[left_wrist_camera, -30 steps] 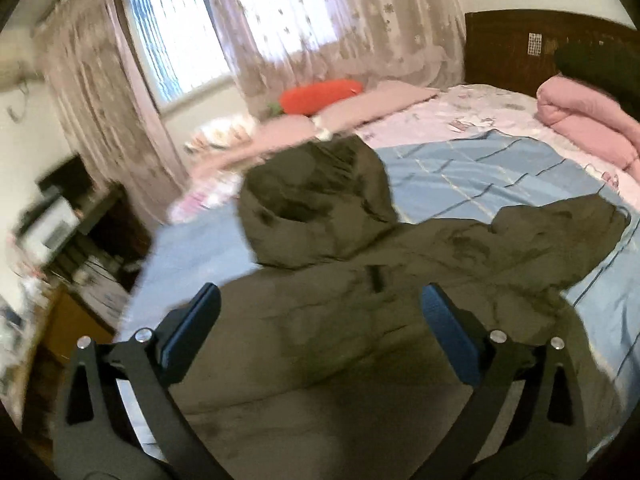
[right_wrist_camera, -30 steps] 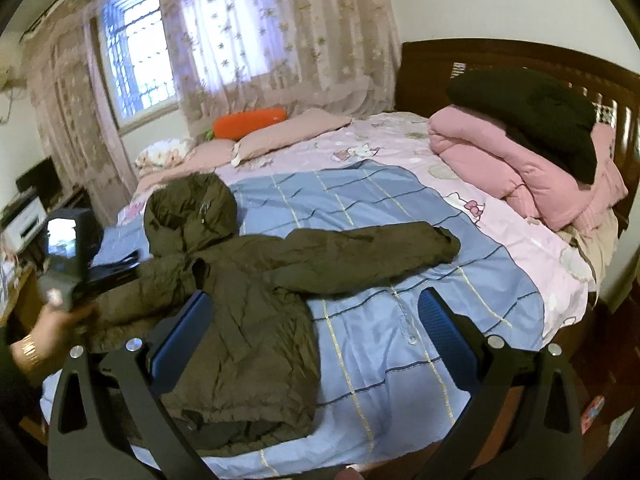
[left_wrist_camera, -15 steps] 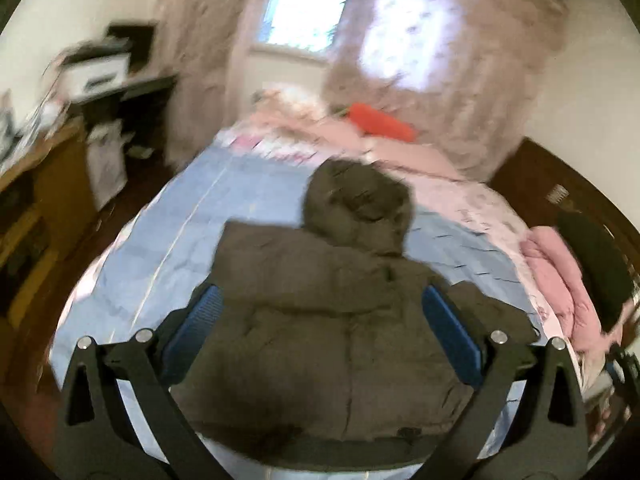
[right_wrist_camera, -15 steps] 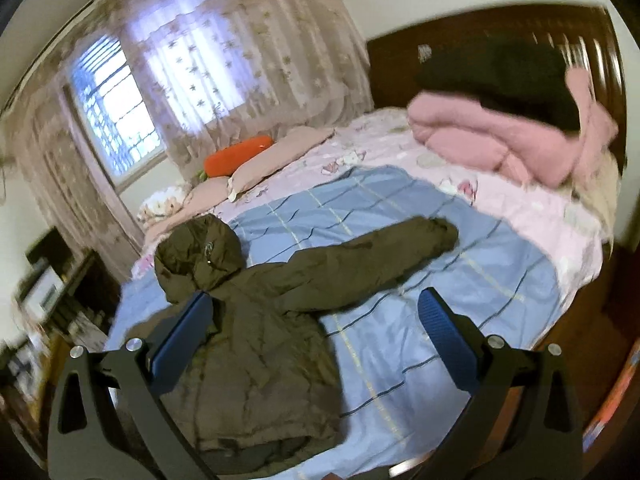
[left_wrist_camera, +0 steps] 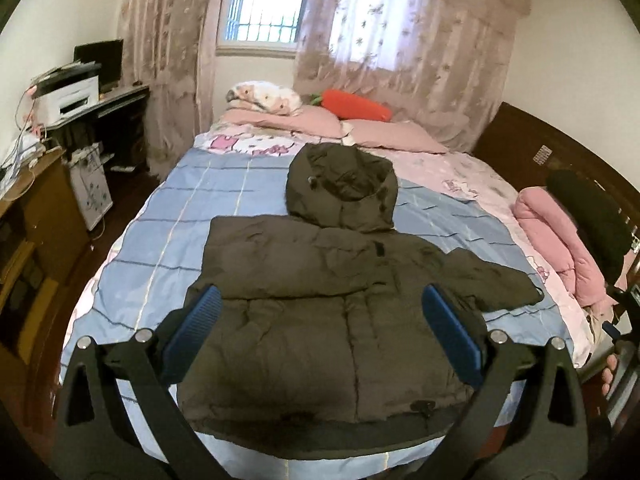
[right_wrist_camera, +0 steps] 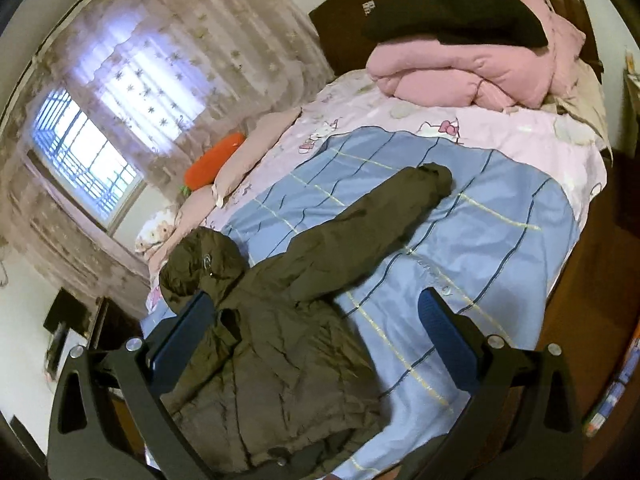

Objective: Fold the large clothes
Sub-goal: 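Grasp the other olive sleeve cuff with the right gripper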

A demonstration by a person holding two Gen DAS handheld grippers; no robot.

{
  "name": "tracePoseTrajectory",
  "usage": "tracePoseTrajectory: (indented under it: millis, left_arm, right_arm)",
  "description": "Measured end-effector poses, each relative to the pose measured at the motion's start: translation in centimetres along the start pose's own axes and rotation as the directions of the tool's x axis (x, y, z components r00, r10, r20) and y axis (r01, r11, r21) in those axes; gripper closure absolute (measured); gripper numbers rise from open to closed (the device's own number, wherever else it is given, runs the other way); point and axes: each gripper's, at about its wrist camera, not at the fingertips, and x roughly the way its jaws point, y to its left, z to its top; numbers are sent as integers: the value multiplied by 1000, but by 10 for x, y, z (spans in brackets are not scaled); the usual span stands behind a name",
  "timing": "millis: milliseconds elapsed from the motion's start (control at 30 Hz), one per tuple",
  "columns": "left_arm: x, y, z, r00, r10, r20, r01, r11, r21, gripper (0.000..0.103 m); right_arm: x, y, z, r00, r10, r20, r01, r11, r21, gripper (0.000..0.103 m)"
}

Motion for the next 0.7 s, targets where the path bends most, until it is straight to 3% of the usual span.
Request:
tracePoseTrajectory:
  millis: [67, 233, 400, 500, 700]
  left_arm:
    - [-2, -1, 0, 1000, 2, 16, -2, 1000, 17, 2]
    - [-4, -5, -1, 999, 14, 36, -16, 998, 64, 2]
    - [-3, -3, -2, 1000, 10, 28, -12, 998, 64, 2]
    - [-3, 3, 0, 999, 20, 30, -22, 999, 48, 2]
    - [3, 10, -1, 1000, 15, -1, -15, 1000, 20, 2]
  right_arm:
    - [2, 2, 1, 999, -47, 11, 47, 999, -16, 1]
    - [18, -1, 8, 998, -63, -16, 62, 998, -33, 1]
    - [41, -23, 18, 995, 57, -81, -49, 994, 96, 1]
    - [57, -40, 23, 990, 65, -122, -43, 983, 176, 1]
    - [94, -55, 43, 983, 107, -150, -80, 981, 174, 1]
